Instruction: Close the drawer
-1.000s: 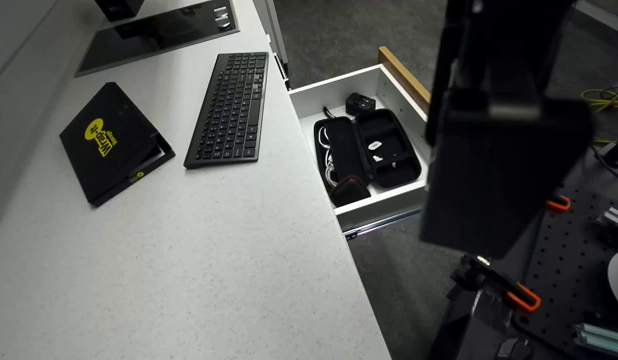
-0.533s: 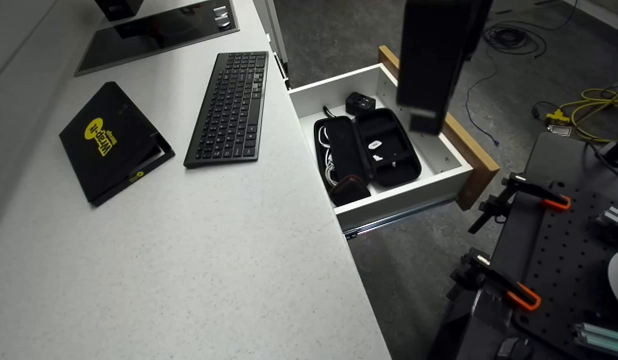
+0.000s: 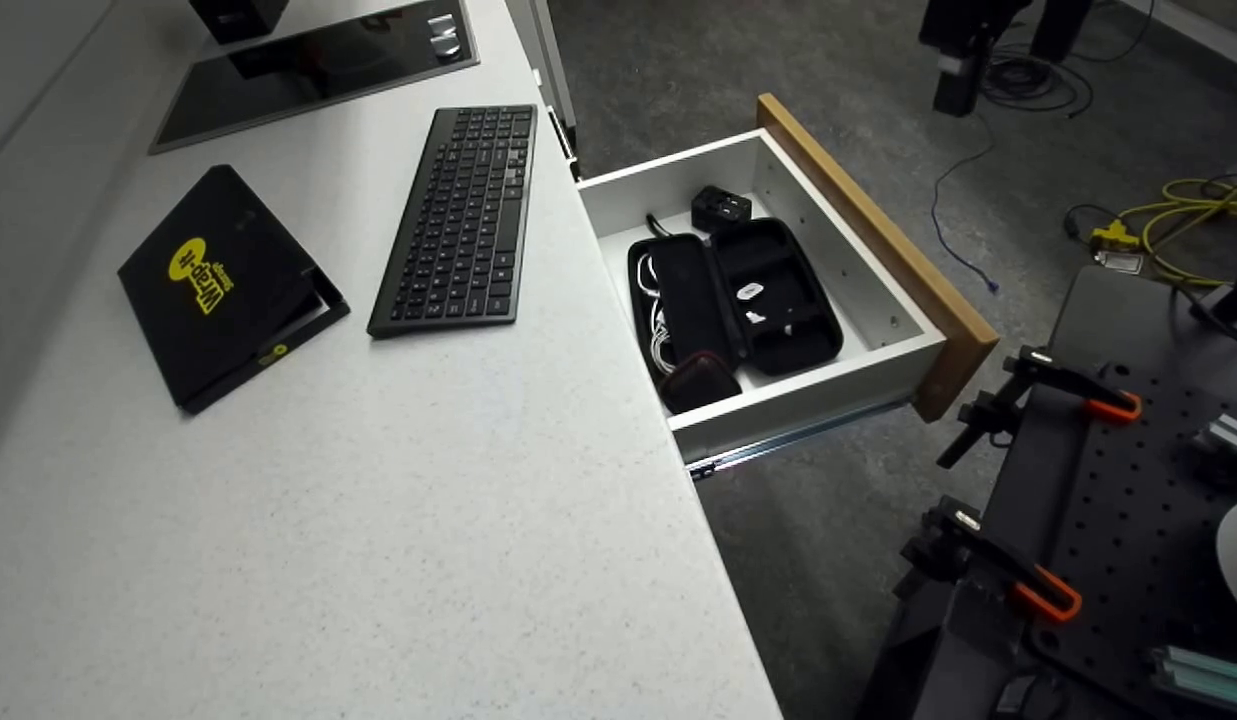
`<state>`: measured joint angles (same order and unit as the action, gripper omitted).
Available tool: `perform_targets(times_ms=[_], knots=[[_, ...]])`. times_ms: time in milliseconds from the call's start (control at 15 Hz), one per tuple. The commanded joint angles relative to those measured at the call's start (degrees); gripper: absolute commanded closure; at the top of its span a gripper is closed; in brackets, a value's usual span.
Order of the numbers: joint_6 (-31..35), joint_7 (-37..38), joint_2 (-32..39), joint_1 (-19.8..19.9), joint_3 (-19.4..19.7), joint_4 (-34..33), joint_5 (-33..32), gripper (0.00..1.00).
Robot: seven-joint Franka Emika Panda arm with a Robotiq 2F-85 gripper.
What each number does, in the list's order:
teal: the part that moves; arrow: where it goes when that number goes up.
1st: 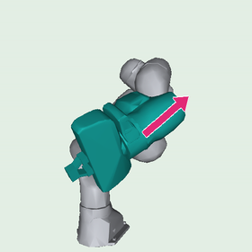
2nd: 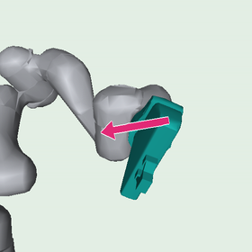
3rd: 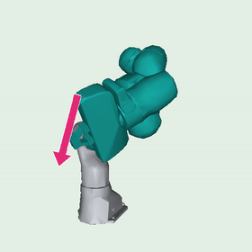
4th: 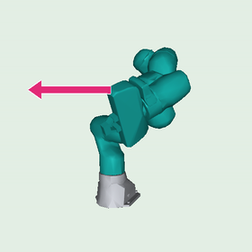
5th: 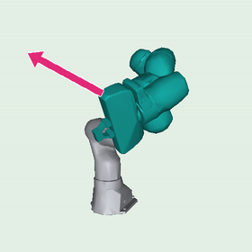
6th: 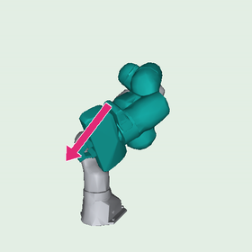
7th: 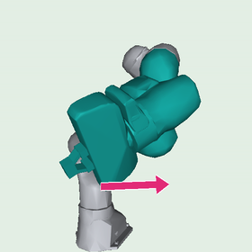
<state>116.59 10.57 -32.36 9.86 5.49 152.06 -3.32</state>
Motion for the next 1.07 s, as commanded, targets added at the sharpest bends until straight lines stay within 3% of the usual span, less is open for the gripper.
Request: perform_targets(times_ms=[0,333,467,733,1000], knots=[[0.2,-0.6,0.0,1.6,0.8,0.4,0.2,0.0],[0.3,-0.7,0.0,2.1,1.2,0.8,0.3,0.0],[5.1,2.5,1.5,3.0,-0.1,1.7,-1.3,0.0],[16.6,8.0,11.0,8.5,0.8,0.5,-6.5,0.0],[23.9,14.9,22.2,13.5,2.1,-2.9,-11.4,0.0]])
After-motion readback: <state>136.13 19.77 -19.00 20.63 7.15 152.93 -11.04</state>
